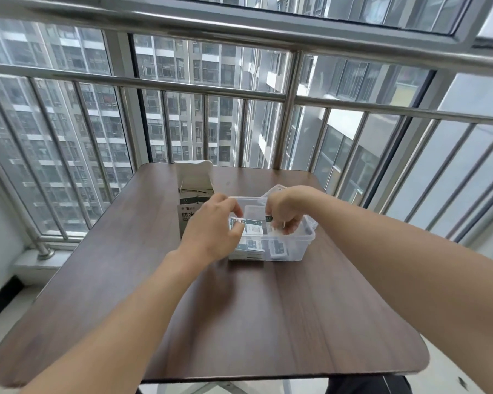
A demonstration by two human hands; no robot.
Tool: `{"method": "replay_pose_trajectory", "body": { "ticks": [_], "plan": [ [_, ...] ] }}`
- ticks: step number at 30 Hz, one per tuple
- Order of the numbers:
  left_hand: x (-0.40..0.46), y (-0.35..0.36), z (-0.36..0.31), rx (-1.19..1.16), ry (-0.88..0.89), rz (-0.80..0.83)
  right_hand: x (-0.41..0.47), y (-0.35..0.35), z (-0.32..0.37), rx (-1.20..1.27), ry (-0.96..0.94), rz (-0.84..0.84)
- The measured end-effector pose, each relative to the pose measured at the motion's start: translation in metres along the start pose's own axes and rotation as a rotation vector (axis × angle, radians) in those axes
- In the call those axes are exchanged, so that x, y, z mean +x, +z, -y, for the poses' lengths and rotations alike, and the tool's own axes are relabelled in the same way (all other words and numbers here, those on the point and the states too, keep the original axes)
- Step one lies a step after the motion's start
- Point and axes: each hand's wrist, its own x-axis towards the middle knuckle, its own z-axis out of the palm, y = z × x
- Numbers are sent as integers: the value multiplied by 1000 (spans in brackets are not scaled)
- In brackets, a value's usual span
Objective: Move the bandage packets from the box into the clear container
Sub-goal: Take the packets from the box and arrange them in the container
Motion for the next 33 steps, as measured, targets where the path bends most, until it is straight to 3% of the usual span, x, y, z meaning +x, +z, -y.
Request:
{"method": "replay_pose_trajectory", "body": {
  "ticks": [7, 13, 25, 27, 29, 33],
  "plan": [
    [3, 0, 5, -23, -13, 34, 9, 14, -5, 89, 42, -8],
    [4, 0, 7, -26, -8, 38, 7, 20, -3, -34, 54, -52],
    [6, 2, 9, -49, 2, 20, -17, 12, 1, -54, 29, -134],
    [7, -4, 10, -77, 25, -40, -25, 3, 2, 22, -4, -204],
    [8, -14, 10, -107, 53, -201, -37, -10, 9, 169, -108, -311],
    [9, -38, 22, -324, -91, -594, -68, -32, 42, 297, -500, -594]
  ]
}}
